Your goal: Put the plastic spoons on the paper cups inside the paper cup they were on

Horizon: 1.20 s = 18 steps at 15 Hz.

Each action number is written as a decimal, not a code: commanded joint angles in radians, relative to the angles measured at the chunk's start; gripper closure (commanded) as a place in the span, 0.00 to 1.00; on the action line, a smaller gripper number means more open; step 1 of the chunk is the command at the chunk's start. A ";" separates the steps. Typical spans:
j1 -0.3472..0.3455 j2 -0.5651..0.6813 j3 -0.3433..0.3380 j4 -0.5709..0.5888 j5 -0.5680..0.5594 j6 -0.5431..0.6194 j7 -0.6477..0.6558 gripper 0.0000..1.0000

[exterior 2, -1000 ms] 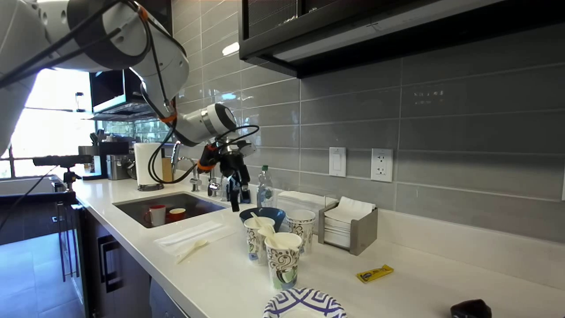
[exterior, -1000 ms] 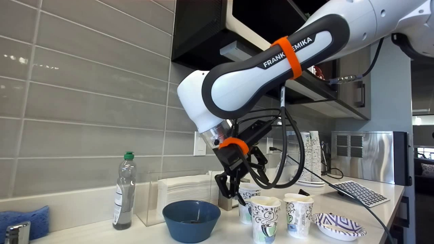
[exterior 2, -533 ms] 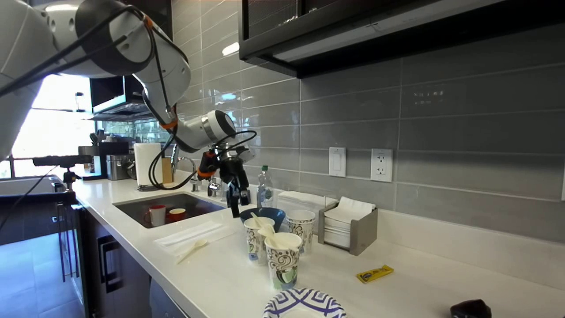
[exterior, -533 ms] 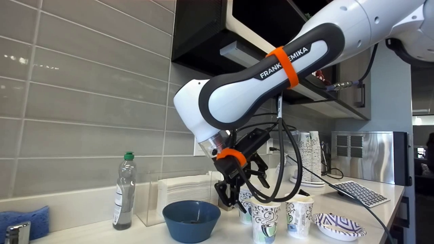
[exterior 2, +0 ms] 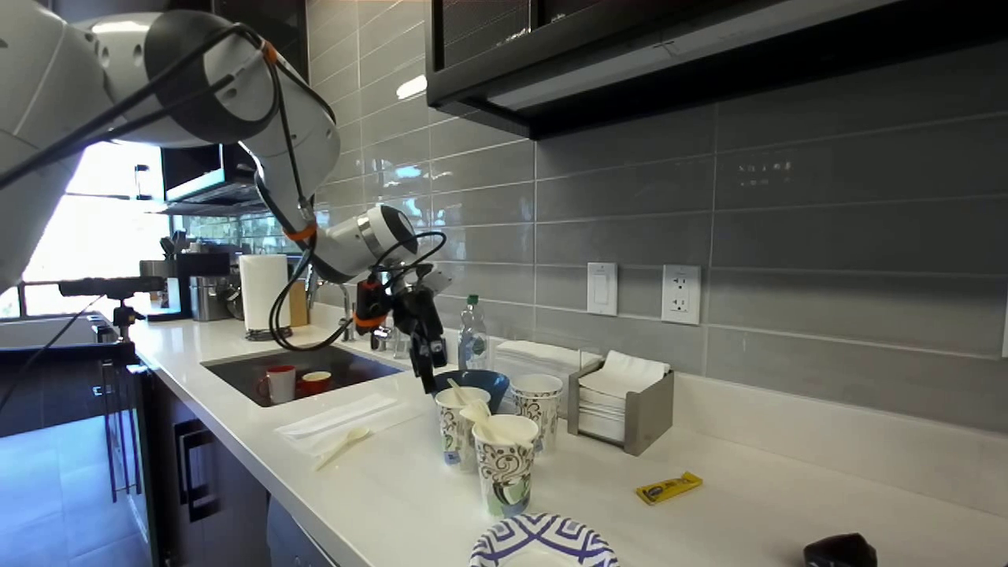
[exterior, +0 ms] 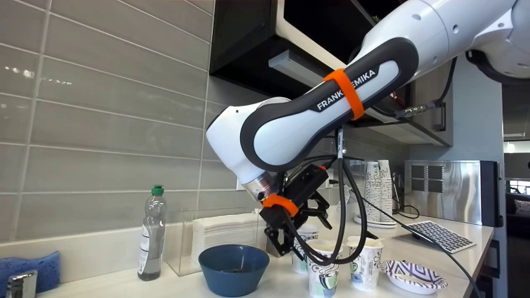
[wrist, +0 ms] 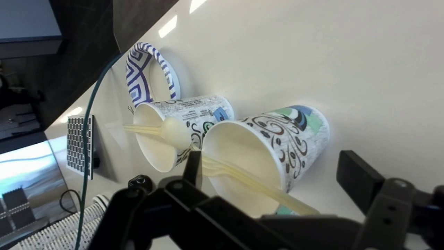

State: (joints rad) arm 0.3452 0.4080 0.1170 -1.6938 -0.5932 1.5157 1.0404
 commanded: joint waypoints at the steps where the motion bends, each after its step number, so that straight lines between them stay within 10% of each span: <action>1: 0.020 0.037 -0.013 0.053 -0.051 -0.058 0.029 0.00; 18: 0.039 0.176 -0.020 0.222 -0.086 -0.136 -0.026 0.00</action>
State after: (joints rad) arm 0.3590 0.5374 0.1144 -1.5430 -0.6582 1.4347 1.0433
